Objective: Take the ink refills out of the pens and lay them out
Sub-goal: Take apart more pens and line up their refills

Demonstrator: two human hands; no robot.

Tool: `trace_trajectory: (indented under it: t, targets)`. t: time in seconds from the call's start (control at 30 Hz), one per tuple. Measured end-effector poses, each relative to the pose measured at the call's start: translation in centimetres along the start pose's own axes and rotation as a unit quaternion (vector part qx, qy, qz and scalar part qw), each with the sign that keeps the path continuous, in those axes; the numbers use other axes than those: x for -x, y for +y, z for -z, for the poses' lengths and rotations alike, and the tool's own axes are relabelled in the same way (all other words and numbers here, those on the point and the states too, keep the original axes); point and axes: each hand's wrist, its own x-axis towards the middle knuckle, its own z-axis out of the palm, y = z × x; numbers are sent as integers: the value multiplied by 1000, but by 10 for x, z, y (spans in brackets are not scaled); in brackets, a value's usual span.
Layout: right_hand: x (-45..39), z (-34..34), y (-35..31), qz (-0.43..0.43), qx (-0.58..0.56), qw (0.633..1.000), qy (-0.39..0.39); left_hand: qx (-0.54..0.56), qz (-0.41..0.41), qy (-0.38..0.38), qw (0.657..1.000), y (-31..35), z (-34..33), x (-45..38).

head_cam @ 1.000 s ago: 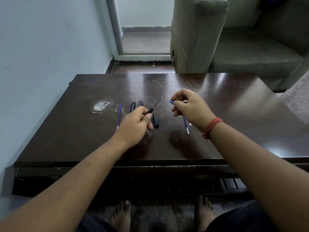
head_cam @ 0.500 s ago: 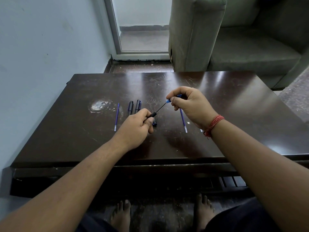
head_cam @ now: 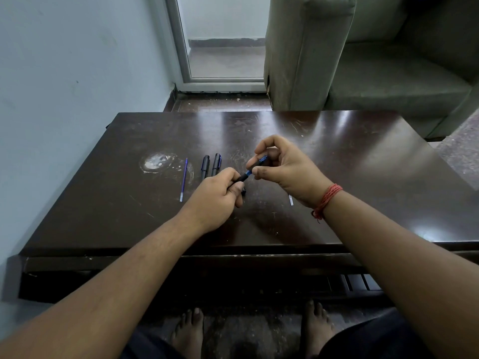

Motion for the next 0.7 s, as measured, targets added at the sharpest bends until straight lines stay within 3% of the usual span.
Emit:
trace_trajectory:
  t: [0.33,0.57,0.7]
  targets:
    - [-2,0,2,9,22,1000,-8,-1,-21,21,1000,-1,-1,1]
    - [0,-4,0,-3,99,995,32,-9,-39,26,999,3,-5,1]
    - [0,4,-3,-11,99,995,1,-2,-39,33,999,4,-5,-1]
